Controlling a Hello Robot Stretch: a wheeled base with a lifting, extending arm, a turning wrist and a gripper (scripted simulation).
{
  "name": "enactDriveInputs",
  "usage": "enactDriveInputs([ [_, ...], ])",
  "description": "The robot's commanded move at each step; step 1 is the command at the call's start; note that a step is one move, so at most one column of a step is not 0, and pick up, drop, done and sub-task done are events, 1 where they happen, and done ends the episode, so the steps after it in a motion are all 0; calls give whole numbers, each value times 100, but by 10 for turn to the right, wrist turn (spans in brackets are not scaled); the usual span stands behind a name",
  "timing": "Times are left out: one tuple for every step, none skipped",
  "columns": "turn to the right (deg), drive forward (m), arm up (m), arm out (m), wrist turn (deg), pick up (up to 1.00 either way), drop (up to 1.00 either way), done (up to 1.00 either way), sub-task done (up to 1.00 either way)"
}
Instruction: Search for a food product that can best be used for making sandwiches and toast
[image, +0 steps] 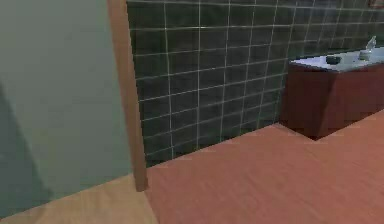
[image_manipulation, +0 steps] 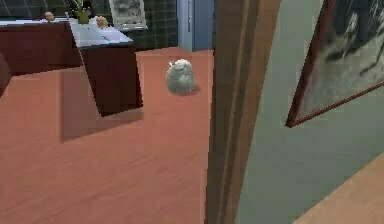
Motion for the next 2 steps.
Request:
enactDriveInputs([
  [-450,0,0,0,0,0,0,0,0],
  [-450,0,0,0,0,0,0,0,0],
])
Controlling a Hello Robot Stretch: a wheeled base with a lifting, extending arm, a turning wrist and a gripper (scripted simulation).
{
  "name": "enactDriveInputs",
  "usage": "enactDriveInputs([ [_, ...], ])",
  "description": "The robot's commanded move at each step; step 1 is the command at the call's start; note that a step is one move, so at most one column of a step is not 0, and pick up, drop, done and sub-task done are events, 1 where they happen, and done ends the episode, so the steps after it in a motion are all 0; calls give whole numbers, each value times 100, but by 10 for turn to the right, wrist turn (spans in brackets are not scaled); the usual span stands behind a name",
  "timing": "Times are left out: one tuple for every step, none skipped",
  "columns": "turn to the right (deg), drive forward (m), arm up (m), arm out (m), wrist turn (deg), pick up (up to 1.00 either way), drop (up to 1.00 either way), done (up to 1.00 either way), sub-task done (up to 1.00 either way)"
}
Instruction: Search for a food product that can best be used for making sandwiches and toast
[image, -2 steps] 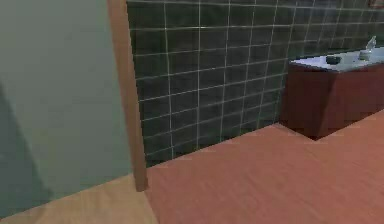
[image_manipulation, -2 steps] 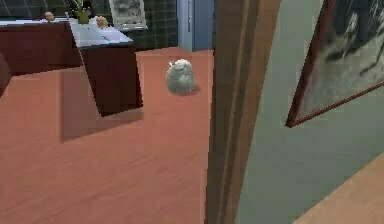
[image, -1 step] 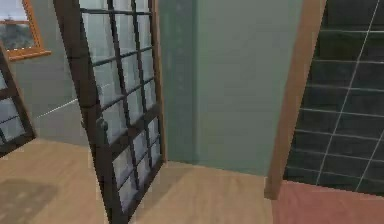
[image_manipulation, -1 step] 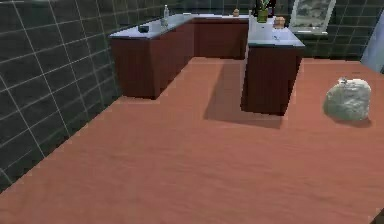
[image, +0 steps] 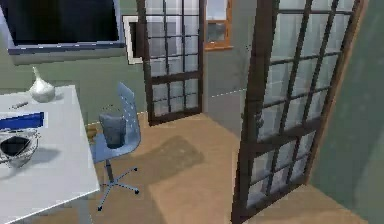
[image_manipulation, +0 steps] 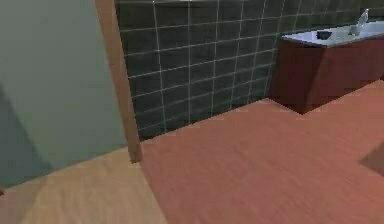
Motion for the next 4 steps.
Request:
enactDriveInputs([
  [-300,0,0,0,0,0,0,0,0],
  [0,15,0,0,0,0,0,0,0],
  [450,0,0,0,0,0,0,0,0],
  [450,0,0,0,0,0,0,0,0],
])
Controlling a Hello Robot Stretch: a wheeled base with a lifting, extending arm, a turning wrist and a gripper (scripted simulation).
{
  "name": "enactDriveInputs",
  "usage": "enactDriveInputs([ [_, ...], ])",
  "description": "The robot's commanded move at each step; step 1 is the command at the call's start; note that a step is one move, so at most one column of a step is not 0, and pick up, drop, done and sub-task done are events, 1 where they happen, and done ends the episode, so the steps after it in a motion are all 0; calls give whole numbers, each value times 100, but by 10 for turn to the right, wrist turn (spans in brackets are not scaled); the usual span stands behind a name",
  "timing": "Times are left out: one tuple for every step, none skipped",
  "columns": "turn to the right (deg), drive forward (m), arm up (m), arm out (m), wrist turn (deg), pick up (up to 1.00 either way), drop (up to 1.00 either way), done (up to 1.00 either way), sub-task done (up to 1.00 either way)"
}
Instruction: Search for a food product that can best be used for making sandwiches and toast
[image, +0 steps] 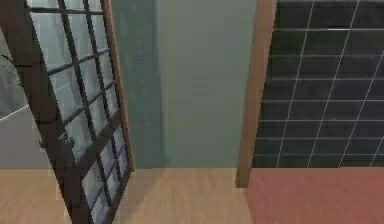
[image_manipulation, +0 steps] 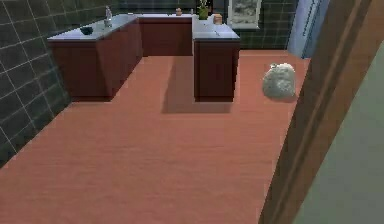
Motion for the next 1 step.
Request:
enactDriveInputs([
  [450,0,0,0,0,0,0,0,0],
])
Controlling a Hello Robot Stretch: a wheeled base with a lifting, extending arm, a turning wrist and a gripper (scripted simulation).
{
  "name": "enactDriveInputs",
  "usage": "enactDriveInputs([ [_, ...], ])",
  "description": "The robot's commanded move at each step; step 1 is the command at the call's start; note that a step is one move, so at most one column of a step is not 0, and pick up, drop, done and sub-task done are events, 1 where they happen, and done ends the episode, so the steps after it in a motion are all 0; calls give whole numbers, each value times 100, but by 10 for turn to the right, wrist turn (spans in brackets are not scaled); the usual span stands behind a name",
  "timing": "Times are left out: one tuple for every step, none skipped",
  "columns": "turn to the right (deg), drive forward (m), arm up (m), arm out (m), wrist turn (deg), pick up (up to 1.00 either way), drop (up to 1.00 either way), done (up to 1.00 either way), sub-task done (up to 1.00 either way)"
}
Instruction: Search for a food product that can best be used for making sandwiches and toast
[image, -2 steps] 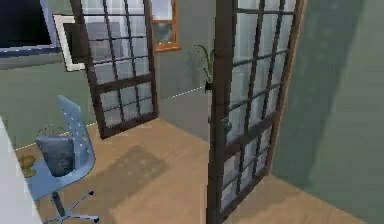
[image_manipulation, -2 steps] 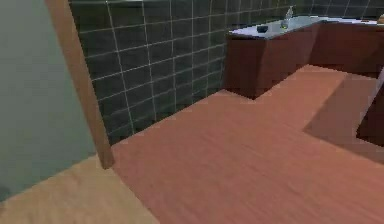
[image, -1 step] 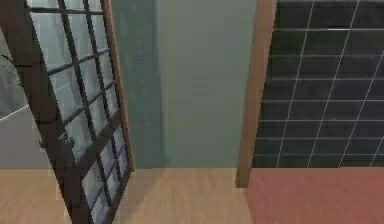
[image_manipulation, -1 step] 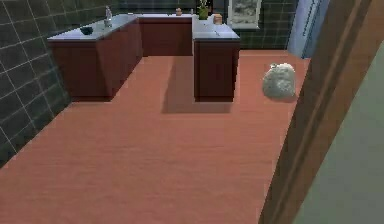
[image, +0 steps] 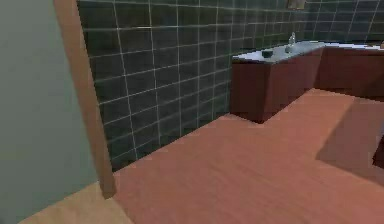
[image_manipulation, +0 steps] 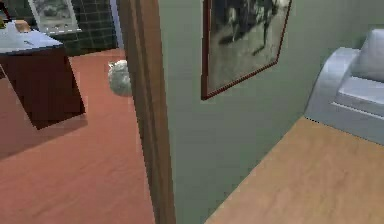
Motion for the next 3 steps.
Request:
enactDriveInputs([
  [360,0,0,0,0,0,0,0,0],
  [0,100,0,0,0,0,0,0,0],
  [0,100,0,0,0,0,0,0,0],
])
